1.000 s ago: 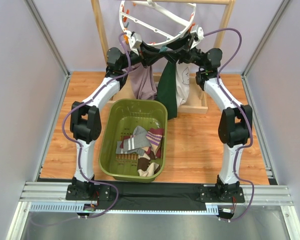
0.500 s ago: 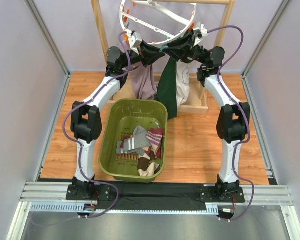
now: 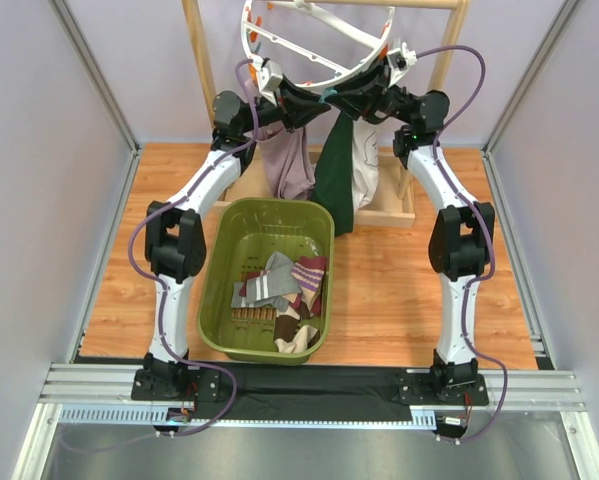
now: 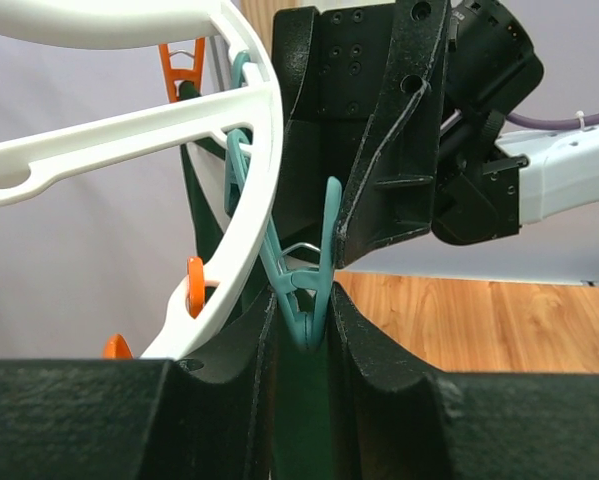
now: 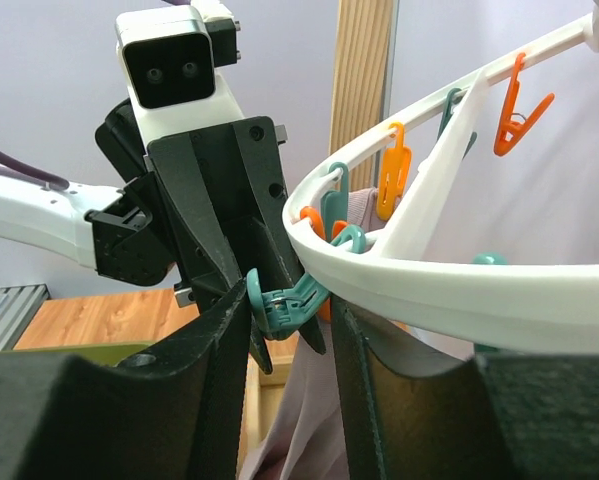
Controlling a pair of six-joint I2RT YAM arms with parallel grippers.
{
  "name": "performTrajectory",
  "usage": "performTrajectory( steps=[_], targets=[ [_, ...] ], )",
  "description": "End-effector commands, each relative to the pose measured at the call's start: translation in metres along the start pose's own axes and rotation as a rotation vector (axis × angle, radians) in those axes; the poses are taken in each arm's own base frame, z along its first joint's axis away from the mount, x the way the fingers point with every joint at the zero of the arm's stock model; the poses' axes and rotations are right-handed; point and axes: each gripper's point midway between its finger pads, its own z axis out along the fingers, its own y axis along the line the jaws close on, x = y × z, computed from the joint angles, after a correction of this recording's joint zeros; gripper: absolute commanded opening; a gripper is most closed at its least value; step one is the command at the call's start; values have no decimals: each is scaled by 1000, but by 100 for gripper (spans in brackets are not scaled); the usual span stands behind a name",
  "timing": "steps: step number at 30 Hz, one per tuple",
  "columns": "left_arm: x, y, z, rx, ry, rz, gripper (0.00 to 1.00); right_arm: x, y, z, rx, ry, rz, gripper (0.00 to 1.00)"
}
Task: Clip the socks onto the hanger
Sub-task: Open the clamp at the hanger.
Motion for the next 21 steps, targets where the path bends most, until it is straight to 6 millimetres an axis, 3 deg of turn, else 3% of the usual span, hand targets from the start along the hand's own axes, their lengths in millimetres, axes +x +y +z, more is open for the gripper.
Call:
performTrajectory(
  steps=[1,5,7,10,13,15,16,17,18,19,20,21],
  targets=[
    [-34,8,3,-23,-81,47,0,-34,17,12,-43,-78,-90,39],
    [-36,6,3,-16,-82,51,0,-37,14,13,-34,-79,-87,58],
    [-36,6,3,-15,-81,51,0,-37,13,14,-30,-78,-86,56],
    [-36,5,3,-13,-80,51,0,-39,13,14,-33,-75,-88,42],
    [-35,5,2,-8,-77,50,0,-38,12,15,-43,-71,-77,1],
    [-34,8,2,-29,-72,27,0,-35,12,15,-50,-67,-58,0],
    [-34,13,-2,-52,-71,17,25,-33,11,15,-49,-66,-52,0],
    [-28,20,-6,-96,-69,-15,36,-34,11,14,-42,-64,-52,0],
    [-36,20,-10,-114,-81,-14,42,-27,6,13,-23,-48,-21,0],
    [-39,24,-18,-139,-83,-17,97,-24,2,13,-8,-36,-42,0],
    [-28,28,-26,-175,-70,-53,100,-28,2,13,9,-33,-52,0],
    [-41,25,-31,-186,-74,-51,100,-21,-6,12,44,-9,-20,0]
  ],
)
